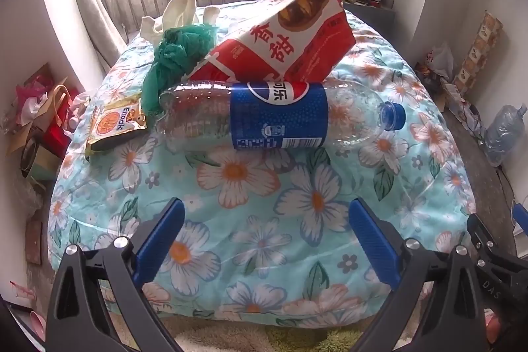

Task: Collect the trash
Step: 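Move both tools toward the trash pile on the quilt, then grasp the green plastic bag with the left tool, then grasp a white glove with the right tool while the left tool lifts the green bag, then carry the green bag and white glove toward the blue wastebasket, then open both tools over the blue wastebasket to drop bag and glove, then move both tools back to the trash on the quilt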

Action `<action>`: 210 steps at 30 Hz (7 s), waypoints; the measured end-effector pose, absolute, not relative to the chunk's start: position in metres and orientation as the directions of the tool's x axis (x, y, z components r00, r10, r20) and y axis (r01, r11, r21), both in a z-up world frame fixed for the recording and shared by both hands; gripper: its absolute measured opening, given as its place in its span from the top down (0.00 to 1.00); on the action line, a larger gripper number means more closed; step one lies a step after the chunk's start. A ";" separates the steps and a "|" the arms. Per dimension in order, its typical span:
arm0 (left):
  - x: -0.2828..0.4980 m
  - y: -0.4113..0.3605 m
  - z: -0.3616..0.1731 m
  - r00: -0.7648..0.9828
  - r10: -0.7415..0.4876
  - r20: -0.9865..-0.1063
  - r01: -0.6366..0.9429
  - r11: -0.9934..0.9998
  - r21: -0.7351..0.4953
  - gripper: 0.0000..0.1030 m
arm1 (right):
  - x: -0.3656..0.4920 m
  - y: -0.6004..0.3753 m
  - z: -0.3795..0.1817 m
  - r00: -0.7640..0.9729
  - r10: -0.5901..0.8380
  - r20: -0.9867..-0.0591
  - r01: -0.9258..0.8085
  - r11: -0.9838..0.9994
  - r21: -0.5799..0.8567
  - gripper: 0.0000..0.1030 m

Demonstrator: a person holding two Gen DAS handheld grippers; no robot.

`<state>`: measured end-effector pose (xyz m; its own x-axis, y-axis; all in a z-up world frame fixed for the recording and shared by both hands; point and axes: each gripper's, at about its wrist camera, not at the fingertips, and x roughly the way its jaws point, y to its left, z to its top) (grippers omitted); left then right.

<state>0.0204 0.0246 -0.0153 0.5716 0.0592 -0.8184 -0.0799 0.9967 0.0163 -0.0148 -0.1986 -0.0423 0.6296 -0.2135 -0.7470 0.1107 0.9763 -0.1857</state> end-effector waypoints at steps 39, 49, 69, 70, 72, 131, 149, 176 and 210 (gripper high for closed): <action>0.064 0.230 -0.010 0.723 0.070 -0.688 -0.291 0.933 -0.211 0.05 | 0.141 -0.183 -0.074 0.361 0.752 -0.551 -0.166 0.633 0.756 0.56; 0.076 0.233 -0.001 0.764 -0.089 -0.639 -0.202 0.908 -0.368 0.16 | 0.069 -0.201 -0.065 0.294 0.769 -0.567 -0.150 0.623 0.768 0.51; 0.129 0.163 0.004 0.763 -0.095 -0.639 -0.011 0.987 -0.159 0.66 | 0.108 -0.197 -0.067 0.366 0.770 -0.522 -0.169 0.607 0.776 0.42; 0.128 0.164 0.005 0.766 -0.100 -0.634 -0.010 0.986 -0.168 0.68 | 0.109 -0.196 -0.067 0.367 0.770 -0.522 -0.171 0.608 0.776 0.42; 0.125 0.166 0.009 0.771 -0.114 -0.627 -0.003 0.983 -0.183 0.73 | 0.110 -0.197 -0.064 0.372 0.769 -0.521 -0.177 0.609 0.773 0.42; 0.092 0.245 0.040 0.830 -0.313 -0.462 0.040 0.859 -0.510 0.66 | 0.261 0.079 0.105 0.342 0.608 -0.716 -0.567 0.741 0.359 0.98; 0.090 0.133 0.134 0.768 -0.510 -0.388 0.328 0.832 -0.447 0.66 | 0.175 -0.138 0.231 0.668 0.648 -0.367 -0.499 0.755 0.425 0.98; 0.274 -0.414 -0.069 -0.048 -0.484 -0.874 0.572 0.703 -0.421 0.64 | 0.152 -0.539 -0.039 0.746 0.126 -0.654 0.426 0.665 0.613 0.97; 0.201 -0.154 0.106 0.409 -0.587 -0.699 0.553 0.768 -0.322 0.19 | 0.117 -0.336 0.075 0.774 -0.273 -0.572 0.366 0.929 0.052 0.08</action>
<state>0.2014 -0.1537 0.1060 0.4085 -0.5871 -0.6988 0.5528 0.7684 -0.3224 0.1168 -0.3357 0.0747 0.7735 -0.2725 -0.5722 0.3660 0.9291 0.0523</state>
